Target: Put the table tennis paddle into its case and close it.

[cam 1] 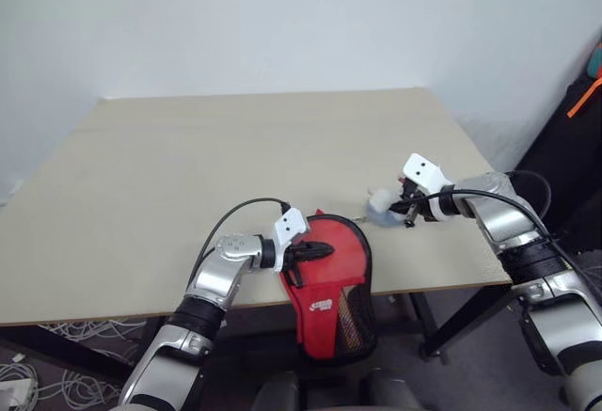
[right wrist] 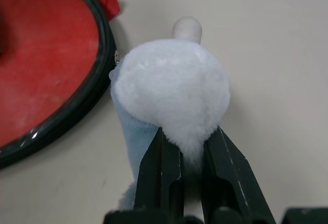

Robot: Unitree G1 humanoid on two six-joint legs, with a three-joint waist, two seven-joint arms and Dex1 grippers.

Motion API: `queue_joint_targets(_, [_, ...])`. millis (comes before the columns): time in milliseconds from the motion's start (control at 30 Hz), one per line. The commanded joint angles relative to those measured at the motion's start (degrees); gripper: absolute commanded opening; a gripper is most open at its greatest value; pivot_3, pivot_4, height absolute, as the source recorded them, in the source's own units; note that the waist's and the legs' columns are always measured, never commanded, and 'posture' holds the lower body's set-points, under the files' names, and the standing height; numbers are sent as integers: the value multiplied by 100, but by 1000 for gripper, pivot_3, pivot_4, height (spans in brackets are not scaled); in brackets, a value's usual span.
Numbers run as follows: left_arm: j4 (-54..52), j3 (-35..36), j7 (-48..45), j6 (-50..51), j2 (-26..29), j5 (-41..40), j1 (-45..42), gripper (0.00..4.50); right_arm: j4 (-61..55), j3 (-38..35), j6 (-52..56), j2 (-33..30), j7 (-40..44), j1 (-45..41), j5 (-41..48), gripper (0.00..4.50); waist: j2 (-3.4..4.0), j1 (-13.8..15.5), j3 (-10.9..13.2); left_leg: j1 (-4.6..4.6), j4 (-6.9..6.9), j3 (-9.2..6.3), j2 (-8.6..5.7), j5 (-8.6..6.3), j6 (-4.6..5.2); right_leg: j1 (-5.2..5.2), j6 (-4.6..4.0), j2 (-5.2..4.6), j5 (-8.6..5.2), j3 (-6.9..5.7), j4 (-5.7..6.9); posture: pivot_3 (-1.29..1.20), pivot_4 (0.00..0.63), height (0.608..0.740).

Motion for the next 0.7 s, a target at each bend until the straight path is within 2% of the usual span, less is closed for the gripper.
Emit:
queue_joint_targets(33, [245,-88,11,-79,-15,144,65,0,-503,-254,97,-228,102,59,170,47,0,1,0,0,0,0,0,0,0,0,0,0,0,0,0,0,0,739])
queue_joint_targets(267, [591,-62,-48,-514,-6,204,163,0,-938,-338,376,-482,163,291,363,47,5,1,-4,2,0,1,0,0,0,1,-1,0,-1,0,-2,0,0,739])
queue_joint_targets(700, [1056,73,-111,-616,-52,186,177,0,-1596,-432,726,-843,276,652,790,47,34,-1,-31,10,-1,1,1,0,0,6,-15,0,-9,1,-3,0,0,739])
